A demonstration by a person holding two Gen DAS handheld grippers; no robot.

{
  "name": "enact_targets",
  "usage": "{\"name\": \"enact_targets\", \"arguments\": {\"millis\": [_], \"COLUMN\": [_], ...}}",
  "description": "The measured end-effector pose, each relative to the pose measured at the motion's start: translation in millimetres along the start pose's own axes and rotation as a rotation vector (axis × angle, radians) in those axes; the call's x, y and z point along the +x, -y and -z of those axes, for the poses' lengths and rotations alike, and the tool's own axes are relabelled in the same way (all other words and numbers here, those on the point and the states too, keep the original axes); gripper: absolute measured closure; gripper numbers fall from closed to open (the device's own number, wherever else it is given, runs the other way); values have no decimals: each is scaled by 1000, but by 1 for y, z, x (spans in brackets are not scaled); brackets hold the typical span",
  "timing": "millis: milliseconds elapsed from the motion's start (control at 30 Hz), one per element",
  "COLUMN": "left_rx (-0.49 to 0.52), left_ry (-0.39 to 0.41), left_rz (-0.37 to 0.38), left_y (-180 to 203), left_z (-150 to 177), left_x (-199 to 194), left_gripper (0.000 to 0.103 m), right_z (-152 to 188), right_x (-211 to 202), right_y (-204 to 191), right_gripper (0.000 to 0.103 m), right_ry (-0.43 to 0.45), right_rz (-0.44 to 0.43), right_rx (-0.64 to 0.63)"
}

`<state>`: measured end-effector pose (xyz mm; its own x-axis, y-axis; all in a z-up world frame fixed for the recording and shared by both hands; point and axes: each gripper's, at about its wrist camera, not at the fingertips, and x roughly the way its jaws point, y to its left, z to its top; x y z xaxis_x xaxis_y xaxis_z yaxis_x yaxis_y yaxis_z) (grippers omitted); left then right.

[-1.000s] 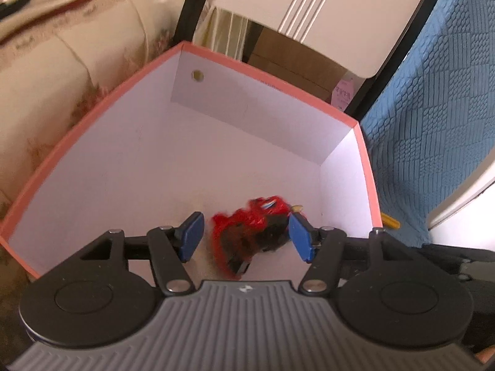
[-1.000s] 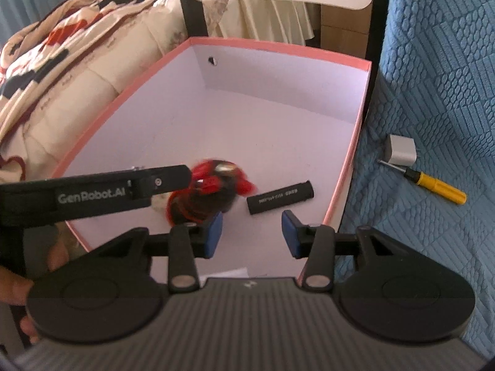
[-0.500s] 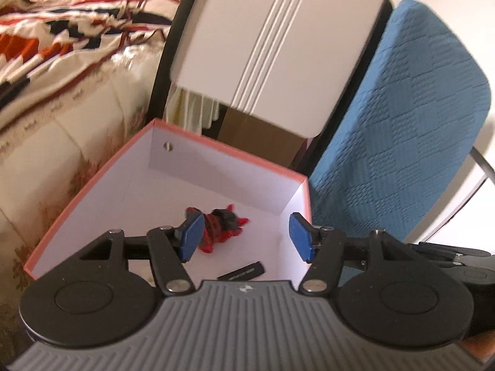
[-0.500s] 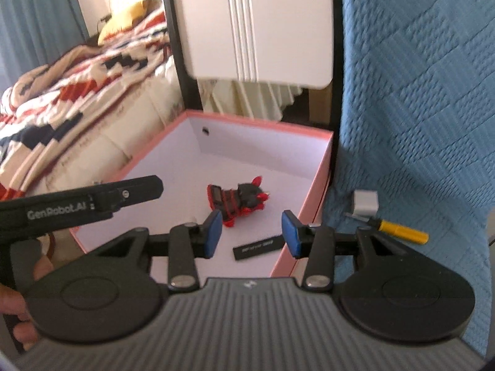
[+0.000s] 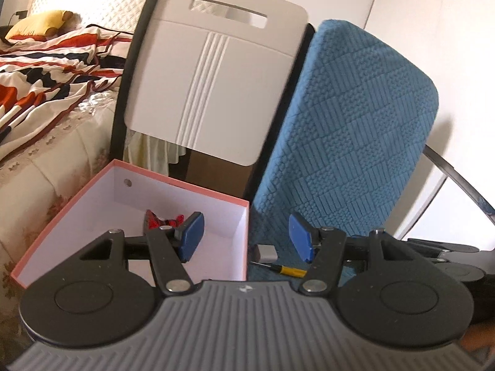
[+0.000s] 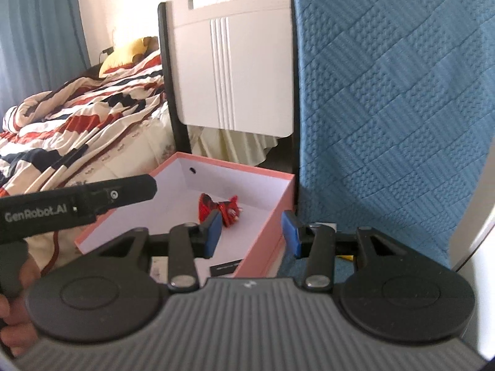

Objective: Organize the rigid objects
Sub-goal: 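Open the left gripper to drop the figurine while the right gripper releases the block, then withdraw both grippers from the box back toward the chair seat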

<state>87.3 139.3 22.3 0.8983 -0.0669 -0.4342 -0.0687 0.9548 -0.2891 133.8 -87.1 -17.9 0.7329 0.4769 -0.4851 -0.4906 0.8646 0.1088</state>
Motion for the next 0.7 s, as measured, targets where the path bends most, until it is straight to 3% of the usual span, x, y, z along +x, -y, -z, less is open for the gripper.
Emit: {"name": "enact_targets", "arguments": {"millis": [700], "left_rx": [49], "left_ry": [-49], "left_rz": [39], "left_y": [53], "left_z": [62], "left_x": [23], "left_gripper": [36], "right_z": [60], "right_x": [-34], "right_y": [59], "right_gripper": [57], "right_ry": [6], "right_rz": [122], "right_rx": [36]}}
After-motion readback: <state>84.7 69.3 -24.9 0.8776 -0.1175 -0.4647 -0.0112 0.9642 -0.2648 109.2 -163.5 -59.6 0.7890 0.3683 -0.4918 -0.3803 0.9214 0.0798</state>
